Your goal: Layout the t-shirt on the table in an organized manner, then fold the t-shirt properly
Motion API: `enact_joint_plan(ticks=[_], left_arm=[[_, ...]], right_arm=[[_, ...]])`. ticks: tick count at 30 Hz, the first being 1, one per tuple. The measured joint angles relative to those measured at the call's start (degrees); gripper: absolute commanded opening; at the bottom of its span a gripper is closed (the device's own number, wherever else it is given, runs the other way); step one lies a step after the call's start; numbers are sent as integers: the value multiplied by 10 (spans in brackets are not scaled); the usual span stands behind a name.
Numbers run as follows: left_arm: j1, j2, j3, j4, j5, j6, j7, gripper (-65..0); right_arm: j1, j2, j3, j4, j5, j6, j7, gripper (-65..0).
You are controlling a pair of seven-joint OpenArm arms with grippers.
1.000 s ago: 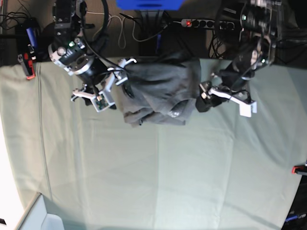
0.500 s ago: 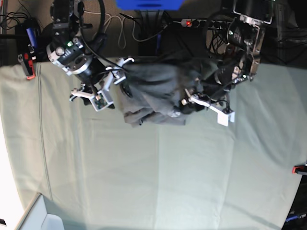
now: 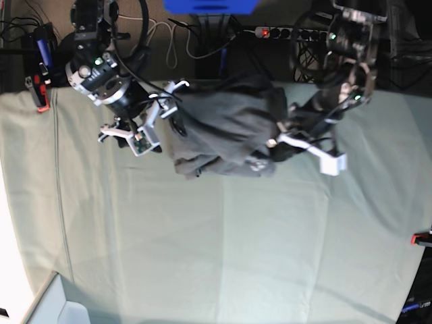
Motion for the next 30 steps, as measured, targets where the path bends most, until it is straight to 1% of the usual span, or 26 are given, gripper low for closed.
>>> enact_joint_plan(ticks=[2,5,7,8,17,24,27,30], left_arm=[[11,0,-24,3,0,0,-2,-650],[33,17,-55,8,0,0,-4,-650],[49,20,-67,12,0,0,-1,-650],[57,20,-71,12,1,0,-2,-650],[69,22,-69,4,0,0,-3,-650],[64,22,-69,15,2,0,-2,-648],[59,23,-68,30,2,2,7,-612],[38,22,-50,58,4,2,-3,-568]], right_arm=[[0,0,0,0,0,0,0,-314],[4,-3,-1,0,0,0,-1,-314],[21,-4,-14,-3,-1,0,-5,-314],[30,-5,-19,-7,2,0,3,-314],[93,-3,-66,-114,2,0,-1,-311],[109,-3,-66,-175,0,0,3,-311],[106,-3,-63,-173,1,0,5,-312],[100,-1,-60,-163,2,0,3,-313]])
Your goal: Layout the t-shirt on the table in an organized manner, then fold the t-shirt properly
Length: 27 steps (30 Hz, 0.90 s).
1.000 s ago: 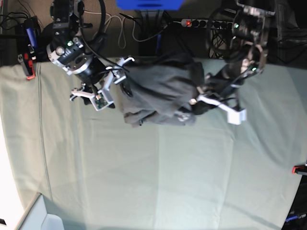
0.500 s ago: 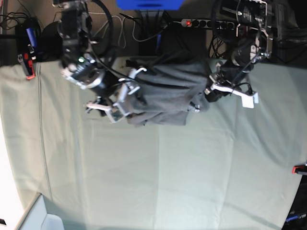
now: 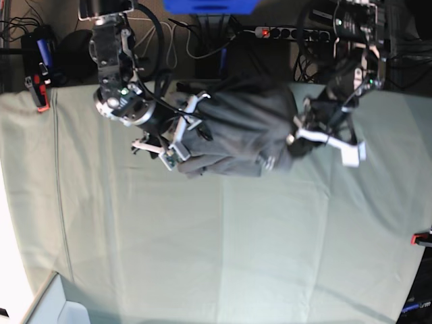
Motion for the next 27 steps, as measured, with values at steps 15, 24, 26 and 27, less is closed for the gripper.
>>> enact_joint_plan(ticks=[15,24,26,27], left_arm=[[-1,-5,38,-36,0,3,5,-259],[61,-19,37,-18,0,2,4,-141],[74,-19,35,1,0,2,3,-140],[77,-20,31,7,-3,0,5,-140]], right_arm=[[-67,9,14,82,0,0,-5,-313],[-66,9,12,101,-1,0,-3,-310],[-65,0,12,97,0,0,-2,-310],[-63,-5,11,87,1,0,-1,-310]])
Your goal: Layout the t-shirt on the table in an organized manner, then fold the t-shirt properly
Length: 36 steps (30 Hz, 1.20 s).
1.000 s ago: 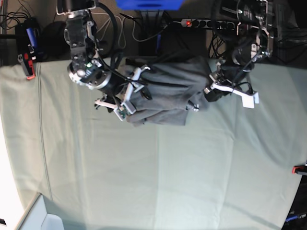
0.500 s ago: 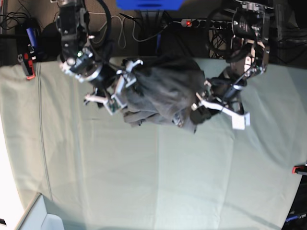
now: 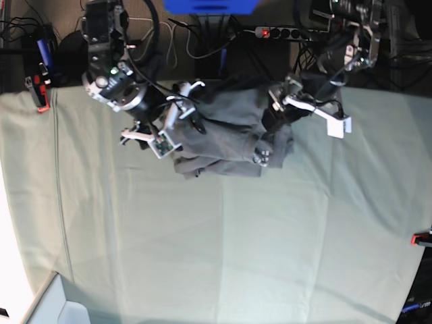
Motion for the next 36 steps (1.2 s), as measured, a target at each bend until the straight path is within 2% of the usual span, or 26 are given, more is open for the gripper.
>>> enact_joint_plan(ticks=[3,8,13,17,24,36], left_arm=[[3,-1,-23,5,0,0,-2,-140],[7,-5,-47,5,1,0,-1,-140],[6,-4,-62,5,1,0,-2,-139],[1,1,-59,1,1,0,0,-139],[-21,12,-39,-32,0,-3,2,-139],[-81,13,29,-97,2,3,-2,-139]], right_arm=[[16,-12,-1,-54,2,0,-1,-310],[42,-9,6,-117,3,-10,12,-310],[47,7,54,-123,10,-40,14,-310],[48,29,59,-125,12,-41,14,-310],[43,34,59,-124,15,-42,16,-310],[-4,34,60,71,5,-50,2,-310]])
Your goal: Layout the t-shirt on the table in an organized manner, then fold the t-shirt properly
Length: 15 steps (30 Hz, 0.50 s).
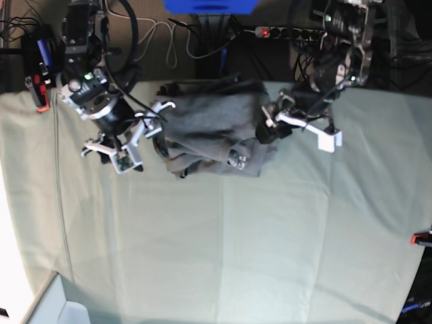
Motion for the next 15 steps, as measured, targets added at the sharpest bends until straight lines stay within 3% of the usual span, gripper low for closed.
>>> enact_joint_plan(ticks=[10,12,15], left_arm=[[-71,-3,116,-81,-2,-7,-17,-160],[-84,-3,129,-103,-4,-12,-23,-227],[-109,-3,141,-137,-8,-14,-23,-399]], right_arm=[[-17,0,0,12,-1,0,-3,-310],[-24,0,0,13,-1,0,-1,-311],[-30,3,0,18,-2,0,-5,-312]])
